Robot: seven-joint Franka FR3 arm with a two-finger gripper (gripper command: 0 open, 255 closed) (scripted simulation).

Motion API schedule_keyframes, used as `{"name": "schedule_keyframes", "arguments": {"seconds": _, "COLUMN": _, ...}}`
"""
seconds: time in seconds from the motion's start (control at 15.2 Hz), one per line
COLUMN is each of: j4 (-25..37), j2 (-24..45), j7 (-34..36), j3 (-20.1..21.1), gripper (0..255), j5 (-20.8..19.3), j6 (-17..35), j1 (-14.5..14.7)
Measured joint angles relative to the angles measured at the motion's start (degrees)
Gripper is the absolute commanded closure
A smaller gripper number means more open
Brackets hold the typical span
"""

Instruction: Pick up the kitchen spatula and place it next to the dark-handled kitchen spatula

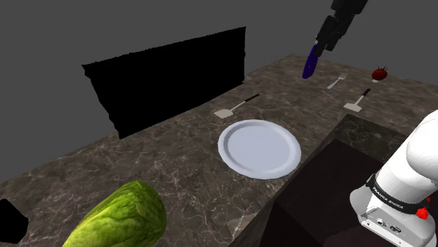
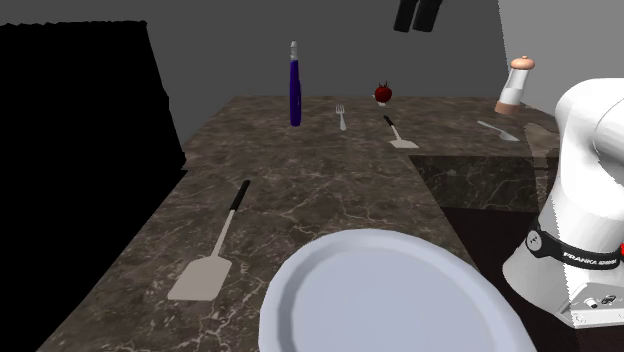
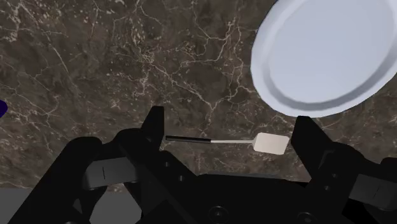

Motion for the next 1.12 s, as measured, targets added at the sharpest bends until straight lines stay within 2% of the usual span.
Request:
{"name": "schedule_keyframes", "arguments": {"seconds": 0.13, "j4": 0.05, "j2": 0.88, "j7": -1.25, "j3": -0.36, "gripper": 0, "j5": -0.25, "j6": 0.64, "j1": 0.41}}
{"name": "schedule_keyframes", "arguments": {"seconds": 0.26, "j4": 0.48, "j2": 4.20, "j7": -5.83, "j3": -1.66, "gripper": 0, "j5": -1.05, "j6": 2.87, "j1": 1.77}}
{"name": "schedule_keyframes", "arguments": {"seconds": 0.73, "j4": 4.97, "j2": 19.39, "j7": -26.37, "j3": -7.04, "gripper": 0, "j5": -3.54, "j6": 10.93, "j1": 7.08}}
{"name": "schedule_keyframes", "arguments": {"seconds": 1.12, "j4": 10.57, "j2": 32.26, "j7": -43.03, "j3": -9.05, "gripper": 0, "j5": -3.78, "j6": 16.04, "j1": 11.15}}
